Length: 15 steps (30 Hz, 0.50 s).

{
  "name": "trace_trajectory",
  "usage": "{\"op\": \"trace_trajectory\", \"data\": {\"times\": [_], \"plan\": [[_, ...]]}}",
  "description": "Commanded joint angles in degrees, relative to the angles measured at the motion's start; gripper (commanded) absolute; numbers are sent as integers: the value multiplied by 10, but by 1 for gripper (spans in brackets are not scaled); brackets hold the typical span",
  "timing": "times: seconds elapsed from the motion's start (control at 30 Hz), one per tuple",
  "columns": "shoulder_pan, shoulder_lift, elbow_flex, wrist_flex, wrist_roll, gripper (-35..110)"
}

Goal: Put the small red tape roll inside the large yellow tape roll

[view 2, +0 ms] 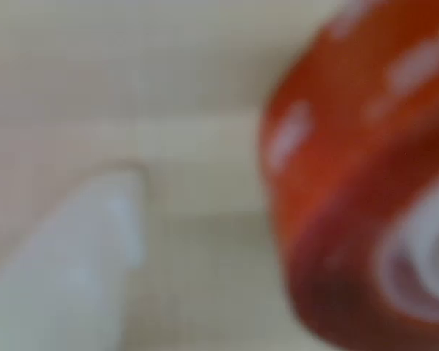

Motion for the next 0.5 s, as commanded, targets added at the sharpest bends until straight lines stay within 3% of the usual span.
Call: {"op": "trace_trajectory", "data": {"times": [0.0,0.33,0.47], "plan": [[10,29,0,-11,6,0],[11,69,-1,-7,4,0],[4,91,-89,89,4,0]]}}
